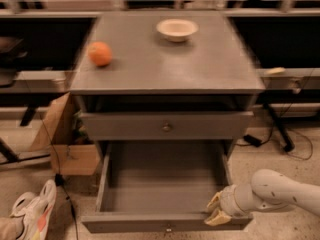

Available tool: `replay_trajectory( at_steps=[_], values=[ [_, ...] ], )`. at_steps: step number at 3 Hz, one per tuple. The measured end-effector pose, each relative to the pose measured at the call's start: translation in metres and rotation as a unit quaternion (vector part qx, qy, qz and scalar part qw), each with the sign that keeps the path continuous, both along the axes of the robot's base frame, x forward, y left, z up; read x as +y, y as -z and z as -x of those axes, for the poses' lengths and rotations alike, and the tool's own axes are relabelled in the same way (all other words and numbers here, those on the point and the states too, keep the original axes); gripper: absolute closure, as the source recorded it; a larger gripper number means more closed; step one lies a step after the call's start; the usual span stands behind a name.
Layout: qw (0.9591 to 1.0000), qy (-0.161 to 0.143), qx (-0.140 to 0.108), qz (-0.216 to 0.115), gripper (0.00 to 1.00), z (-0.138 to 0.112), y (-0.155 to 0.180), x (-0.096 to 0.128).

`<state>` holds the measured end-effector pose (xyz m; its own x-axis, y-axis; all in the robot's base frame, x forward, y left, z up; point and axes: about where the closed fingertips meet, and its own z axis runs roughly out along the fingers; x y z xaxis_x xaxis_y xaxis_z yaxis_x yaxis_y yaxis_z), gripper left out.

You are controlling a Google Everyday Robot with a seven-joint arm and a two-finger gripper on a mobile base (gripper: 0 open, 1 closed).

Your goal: Close middle drawer

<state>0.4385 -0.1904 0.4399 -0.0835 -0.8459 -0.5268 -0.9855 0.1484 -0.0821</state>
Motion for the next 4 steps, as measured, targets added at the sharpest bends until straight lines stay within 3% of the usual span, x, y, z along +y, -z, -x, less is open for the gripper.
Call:
replay_trajectory(
  at_steps=[2, 3, 4],
  values=[
    [0.9999, 0.0, -0.002, 0.017, 0.58, 0.0068, -0.0007, -0.0049],
    [0.9989, 0.02, -0.005, 0.043, 0.27, 0.0024, 0.0023, 0.0049],
    [0.9989, 0.02, -0.005, 0.043, 0.04, 0.0027, 0.0023, 0.0049]
  ],
)
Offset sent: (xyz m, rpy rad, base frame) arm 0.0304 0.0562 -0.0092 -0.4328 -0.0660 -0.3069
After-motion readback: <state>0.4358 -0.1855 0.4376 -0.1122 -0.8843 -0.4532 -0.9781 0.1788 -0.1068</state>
